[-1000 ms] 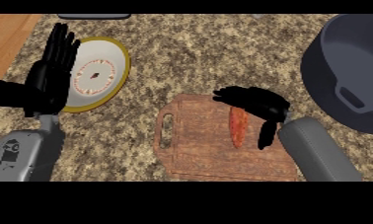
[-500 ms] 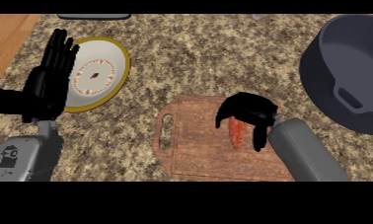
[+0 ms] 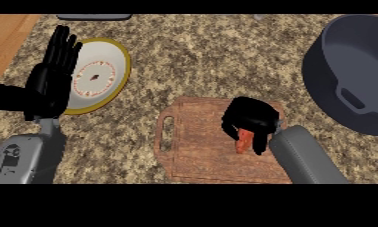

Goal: Pick the sweet potato from the cutting board and place it in the pot

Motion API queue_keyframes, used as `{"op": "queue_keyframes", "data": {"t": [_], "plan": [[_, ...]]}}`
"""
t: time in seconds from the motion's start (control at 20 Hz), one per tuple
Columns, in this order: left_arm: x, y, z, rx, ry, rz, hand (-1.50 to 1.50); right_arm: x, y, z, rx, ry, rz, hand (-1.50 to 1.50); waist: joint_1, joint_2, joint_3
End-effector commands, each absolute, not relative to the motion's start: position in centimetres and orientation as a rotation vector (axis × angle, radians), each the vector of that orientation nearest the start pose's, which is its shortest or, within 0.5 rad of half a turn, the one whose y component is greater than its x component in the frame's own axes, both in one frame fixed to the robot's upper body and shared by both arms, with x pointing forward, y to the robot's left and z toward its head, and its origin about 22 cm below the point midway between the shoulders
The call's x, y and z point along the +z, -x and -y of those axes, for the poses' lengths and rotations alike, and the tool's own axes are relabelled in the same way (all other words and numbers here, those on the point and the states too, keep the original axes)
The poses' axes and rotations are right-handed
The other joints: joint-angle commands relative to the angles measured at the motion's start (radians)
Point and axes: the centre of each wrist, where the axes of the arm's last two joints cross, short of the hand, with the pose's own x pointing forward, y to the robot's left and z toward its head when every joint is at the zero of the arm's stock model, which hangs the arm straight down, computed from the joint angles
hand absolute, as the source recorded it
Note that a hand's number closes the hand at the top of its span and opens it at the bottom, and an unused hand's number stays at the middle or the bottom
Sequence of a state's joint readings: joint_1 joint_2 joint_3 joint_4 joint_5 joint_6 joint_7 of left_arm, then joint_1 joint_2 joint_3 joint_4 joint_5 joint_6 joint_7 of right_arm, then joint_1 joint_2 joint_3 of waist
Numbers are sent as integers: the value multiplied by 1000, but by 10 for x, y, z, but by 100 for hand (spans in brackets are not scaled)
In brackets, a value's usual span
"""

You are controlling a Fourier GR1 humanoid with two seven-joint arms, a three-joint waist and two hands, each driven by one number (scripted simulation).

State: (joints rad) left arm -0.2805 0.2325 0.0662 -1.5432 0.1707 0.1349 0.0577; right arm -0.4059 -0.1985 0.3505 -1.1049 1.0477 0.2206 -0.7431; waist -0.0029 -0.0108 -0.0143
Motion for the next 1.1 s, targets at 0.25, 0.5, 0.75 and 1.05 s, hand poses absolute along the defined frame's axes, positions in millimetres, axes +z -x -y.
{"op": "queue_keyframes", "data": {"t": [0.25,0.5,0.75,1.05], "plan": [[84,-307,-263,33,-100,1771,0,10,-348,151,1362,577,1517,150,17,21,12],[82,-305,-255,15,-58,1778,0,43,-373,147,1020,908,1319,150,58,21,11],[84,-310,-257,4,-47,1757,0,96,-395,123,700,1273,1242,150,61,18,10],[80,-307,-251,9,-62,1759,0,139,-413,105,417,1615,1183,150,42,17,13]]}}
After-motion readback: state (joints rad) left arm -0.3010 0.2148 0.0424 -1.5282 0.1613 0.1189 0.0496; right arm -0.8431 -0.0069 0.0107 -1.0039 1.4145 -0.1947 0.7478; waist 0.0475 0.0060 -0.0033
